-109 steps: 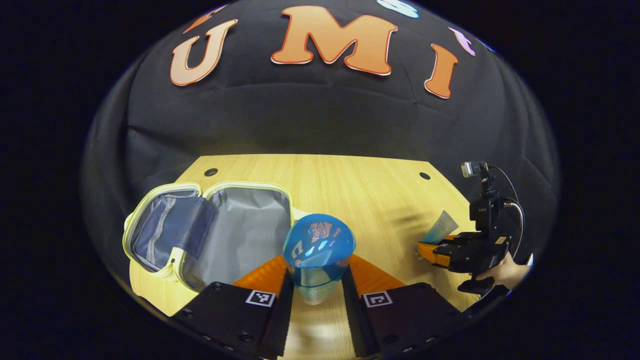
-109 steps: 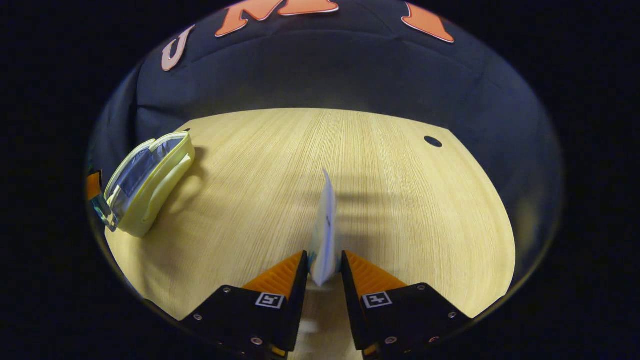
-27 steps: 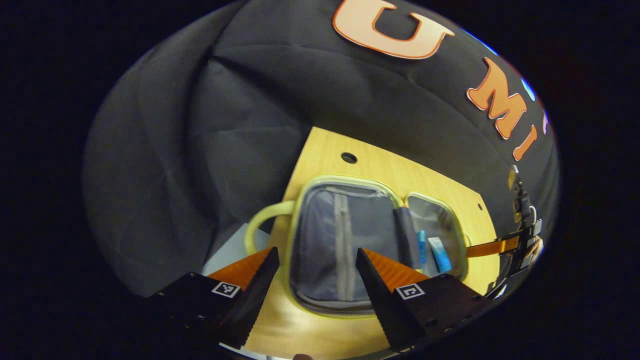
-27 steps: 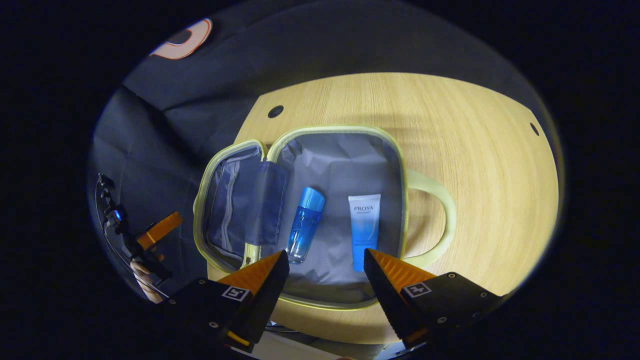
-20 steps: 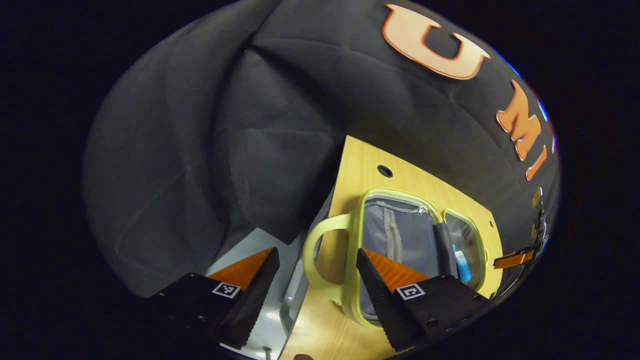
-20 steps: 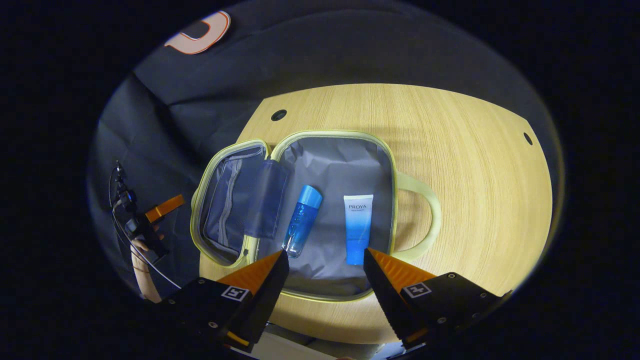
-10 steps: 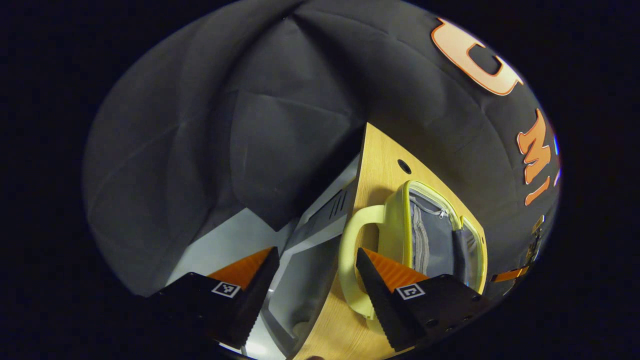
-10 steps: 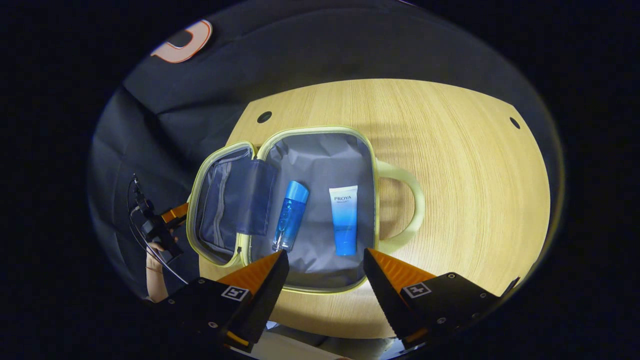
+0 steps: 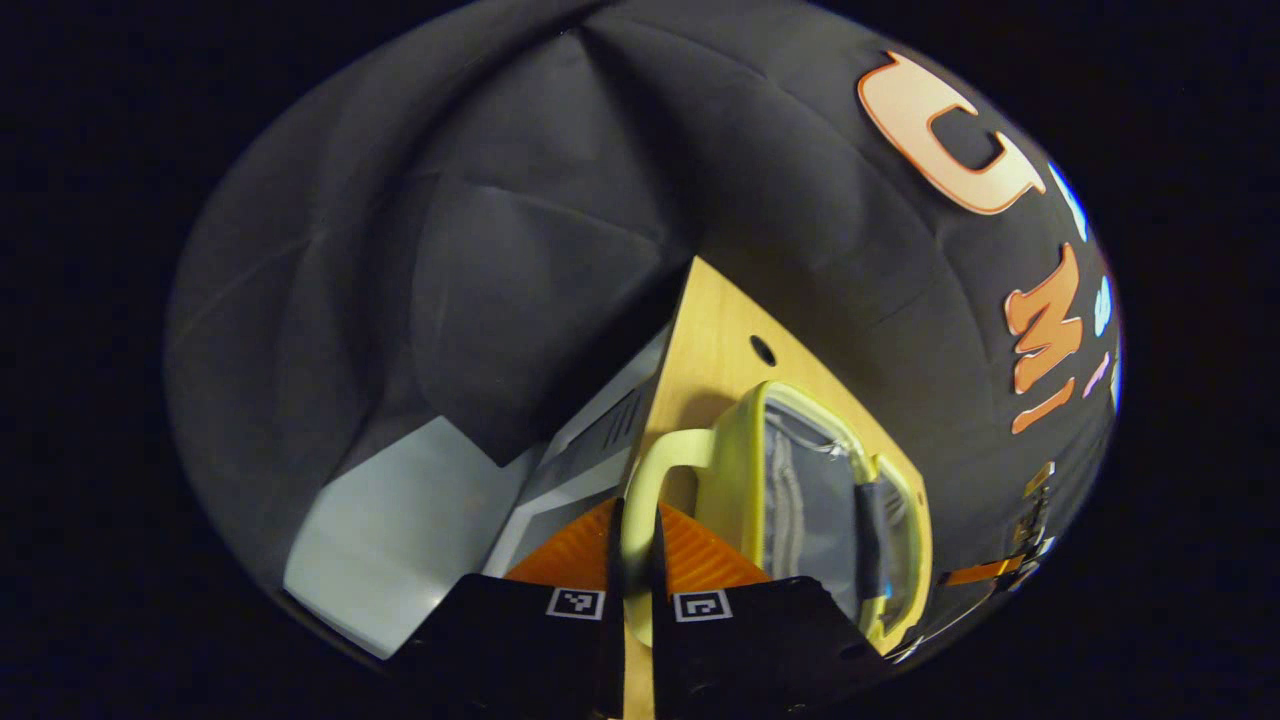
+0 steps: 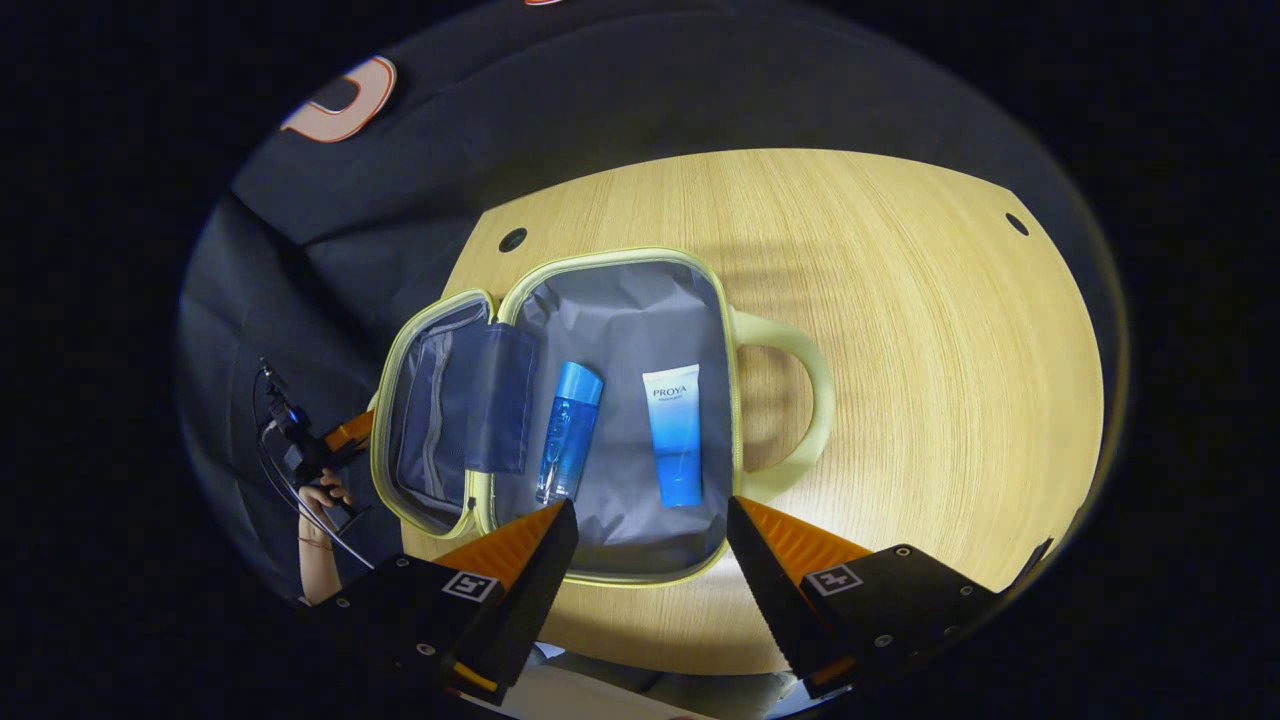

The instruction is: First open the suitcase, pack the skin care products into it, and then close the suitcase.

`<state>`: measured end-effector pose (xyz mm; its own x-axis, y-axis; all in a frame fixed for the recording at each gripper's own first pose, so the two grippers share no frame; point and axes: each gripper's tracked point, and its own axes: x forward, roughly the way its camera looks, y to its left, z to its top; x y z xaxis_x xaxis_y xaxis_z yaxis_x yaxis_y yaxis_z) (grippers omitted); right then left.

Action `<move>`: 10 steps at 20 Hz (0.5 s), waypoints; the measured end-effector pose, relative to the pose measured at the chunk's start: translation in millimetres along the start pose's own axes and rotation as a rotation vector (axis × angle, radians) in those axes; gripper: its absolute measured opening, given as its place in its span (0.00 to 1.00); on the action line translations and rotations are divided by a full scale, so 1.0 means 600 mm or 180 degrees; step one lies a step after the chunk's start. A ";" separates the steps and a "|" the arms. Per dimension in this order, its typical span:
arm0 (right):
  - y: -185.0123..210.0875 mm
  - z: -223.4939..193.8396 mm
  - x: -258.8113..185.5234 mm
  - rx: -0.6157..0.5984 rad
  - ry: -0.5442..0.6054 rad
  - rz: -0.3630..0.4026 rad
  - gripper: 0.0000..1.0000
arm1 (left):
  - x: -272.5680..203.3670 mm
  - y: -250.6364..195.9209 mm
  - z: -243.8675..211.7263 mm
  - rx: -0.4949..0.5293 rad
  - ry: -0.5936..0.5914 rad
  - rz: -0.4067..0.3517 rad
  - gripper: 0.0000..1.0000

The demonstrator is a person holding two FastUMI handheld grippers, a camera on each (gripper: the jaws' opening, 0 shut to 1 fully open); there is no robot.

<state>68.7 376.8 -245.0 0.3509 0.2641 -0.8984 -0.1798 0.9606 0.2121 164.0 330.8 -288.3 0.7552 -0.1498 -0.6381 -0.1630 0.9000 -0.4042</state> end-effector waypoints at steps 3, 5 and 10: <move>0.000 0.009 0.001 0.0024 -0.0045 0.0042 0.95 | -0.017 -0.015 0.006 0.0150 0.0018 0.0063 0.11; 0.002 0.015 -0.002 0.0033 -0.0078 0.0083 0.96 | -0.038 -0.041 0.023 0.0326 -0.0026 0.0112 0.11; -0.004 0.021 -0.013 0.0011 -0.0159 0.0178 0.96 | -0.119 -0.172 0.092 0.0752 -0.0270 0.0013 0.11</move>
<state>77.8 373.7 -233.4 0.3859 0.3213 -0.8648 -0.1973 0.9444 0.2629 161.9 271.5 -164.9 0.8070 -0.1201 -0.5782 -0.0207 0.9728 -0.2309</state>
